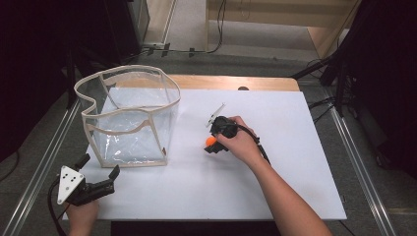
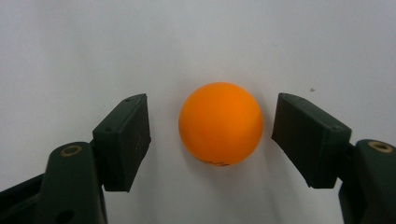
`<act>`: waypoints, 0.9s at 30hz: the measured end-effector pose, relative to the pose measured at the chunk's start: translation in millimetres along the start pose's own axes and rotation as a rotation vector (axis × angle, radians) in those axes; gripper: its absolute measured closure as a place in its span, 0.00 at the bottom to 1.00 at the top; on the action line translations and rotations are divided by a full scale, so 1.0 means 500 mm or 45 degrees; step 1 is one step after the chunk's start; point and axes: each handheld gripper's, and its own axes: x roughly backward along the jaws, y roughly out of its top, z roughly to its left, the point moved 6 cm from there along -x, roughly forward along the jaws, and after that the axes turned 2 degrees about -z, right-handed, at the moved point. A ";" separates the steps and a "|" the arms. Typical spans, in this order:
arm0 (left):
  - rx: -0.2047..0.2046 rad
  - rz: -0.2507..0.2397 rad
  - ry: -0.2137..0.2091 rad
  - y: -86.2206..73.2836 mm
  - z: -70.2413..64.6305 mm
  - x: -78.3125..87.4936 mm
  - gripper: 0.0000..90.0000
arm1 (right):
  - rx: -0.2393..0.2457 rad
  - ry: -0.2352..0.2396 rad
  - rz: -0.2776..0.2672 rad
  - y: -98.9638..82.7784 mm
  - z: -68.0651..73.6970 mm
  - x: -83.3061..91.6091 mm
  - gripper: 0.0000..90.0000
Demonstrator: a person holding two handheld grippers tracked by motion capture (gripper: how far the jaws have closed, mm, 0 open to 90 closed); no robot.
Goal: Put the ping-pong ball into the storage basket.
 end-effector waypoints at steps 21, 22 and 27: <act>-0.004 0.002 0.001 0.000 0.000 0.000 0.00 | -0.012 -0.023 0.016 -0.001 -0.006 -0.017 0.49; -0.004 0.002 0.002 0.000 0.000 0.000 0.00 | -0.014 -0.019 0.015 -0.002 -0.006 -0.016 0.51; -0.004 0.002 0.000 0.000 0.000 0.000 0.00 | 0.008 -0.006 0.017 -0.002 -0.009 -0.014 0.53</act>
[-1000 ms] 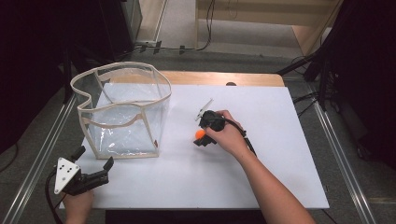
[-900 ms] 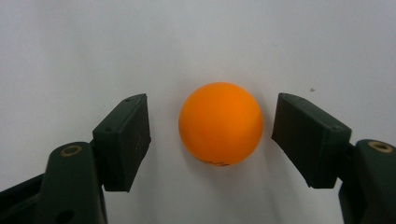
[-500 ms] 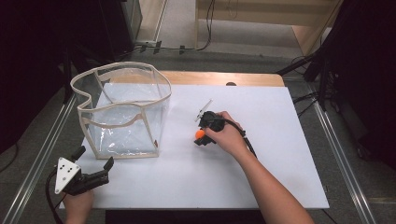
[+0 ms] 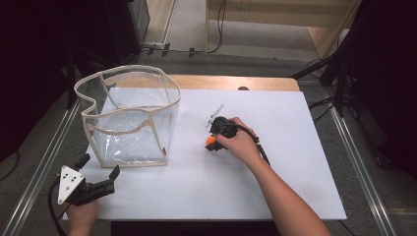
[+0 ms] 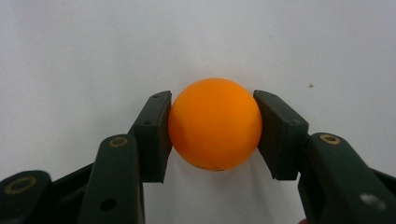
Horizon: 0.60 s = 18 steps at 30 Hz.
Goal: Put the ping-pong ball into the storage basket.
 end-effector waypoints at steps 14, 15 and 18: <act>-0.002 0.001 -0.001 0.000 0.000 0.000 0.00 | 0.002 -0.003 -0.017 0.014 -0.004 0.019 0.53; -0.003 0.001 -0.001 0.000 0.000 0.000 0.00 | 0.007 0.000 -0.016 0.016 -0.004 0.021 0.53; -0.004 0.001 -0.002 0.000 -0.001 0.000 0.00 | 0.011 0.004 -0.021 0.023 -0.004 0.025 0.53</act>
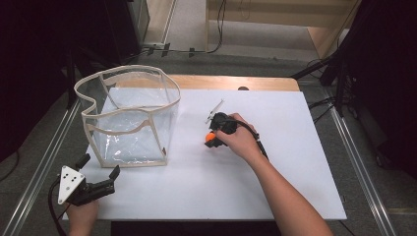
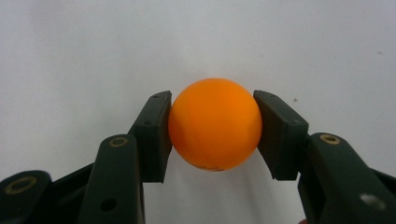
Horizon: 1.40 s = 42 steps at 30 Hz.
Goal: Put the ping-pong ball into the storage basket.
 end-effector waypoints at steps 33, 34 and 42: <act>0.000 0.001 -0.002 0.000 0.000 0.000 0.00 | 0.058 0.050 -0.018 0.063 0.005 0.044 0.53; 0.000 0.000 -0.002 0.000 0.000 0.000 0.00 | 0.063 0.051 -0.019 0.065 0.004 0.045 0.53; 0.002 0.001 -0.002 0.000 0.000 0.000 0.00 | 0.078 0.051 -0.028 0.081 0.004 0.060 0.53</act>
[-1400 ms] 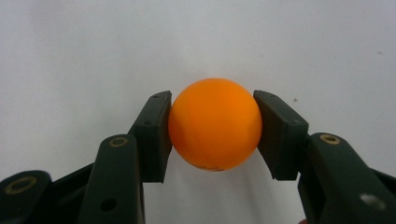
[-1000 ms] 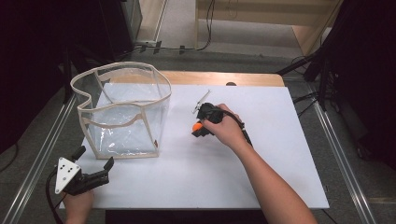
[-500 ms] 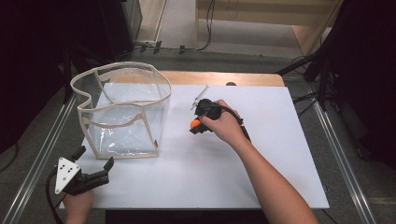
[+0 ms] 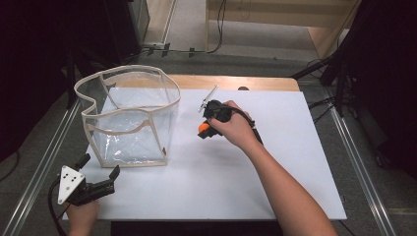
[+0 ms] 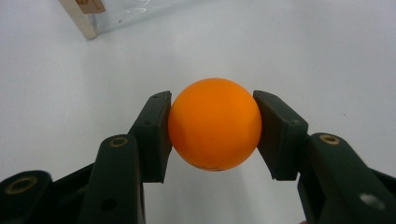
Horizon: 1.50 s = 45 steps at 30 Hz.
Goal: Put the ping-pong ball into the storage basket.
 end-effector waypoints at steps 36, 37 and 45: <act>0.004 -0.004 -0.002 0.000 0.000 0.000 0.00 | 0.040 0.050 -0.018 0.070 0.010 0.057 0.53; 0.005 -0.004 -0.002 0.000 0.000 0.000 0.00 | 0.035 0.050 -0.020 0.071 0.010 0.059 0.53; 0.006 -0.003 -0.003 0.000 0.000 0.000 0.00 | 0.035 0.067 -0.052 0.084 0.009 0.076 0.53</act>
